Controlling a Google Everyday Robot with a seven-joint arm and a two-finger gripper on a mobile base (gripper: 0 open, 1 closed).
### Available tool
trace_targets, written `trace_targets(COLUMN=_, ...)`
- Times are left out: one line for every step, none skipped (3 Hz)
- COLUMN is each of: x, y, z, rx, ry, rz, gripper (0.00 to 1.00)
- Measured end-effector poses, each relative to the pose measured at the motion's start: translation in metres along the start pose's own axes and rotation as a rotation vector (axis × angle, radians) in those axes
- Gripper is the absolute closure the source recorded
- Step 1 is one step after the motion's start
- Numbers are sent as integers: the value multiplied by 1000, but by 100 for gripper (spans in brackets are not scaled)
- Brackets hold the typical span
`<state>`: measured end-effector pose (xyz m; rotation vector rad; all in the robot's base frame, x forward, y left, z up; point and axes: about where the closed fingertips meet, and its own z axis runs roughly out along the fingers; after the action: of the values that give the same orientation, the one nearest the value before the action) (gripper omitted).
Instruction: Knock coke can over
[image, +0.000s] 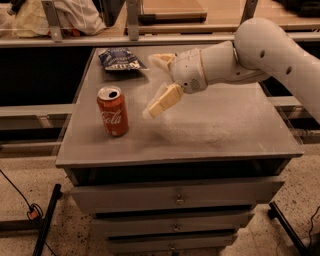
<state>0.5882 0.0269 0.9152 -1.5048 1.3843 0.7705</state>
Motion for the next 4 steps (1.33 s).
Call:
trace_targets(x=0, y=6, z=15, rx=-51, ry=-45, rz=17, gripper=0)
trace_targets(x=-6, y=20, z=33, rx=-114, ry=-90, rz=29, gripper=0)
trace_targets(x=-14, y=39, z=50, rx=-158, ry=-127, rz=34, gripper=0)
trace_targets(x=-14, y=45, z=65, rx=-180, ry=-138, rz=29, gripper=0)
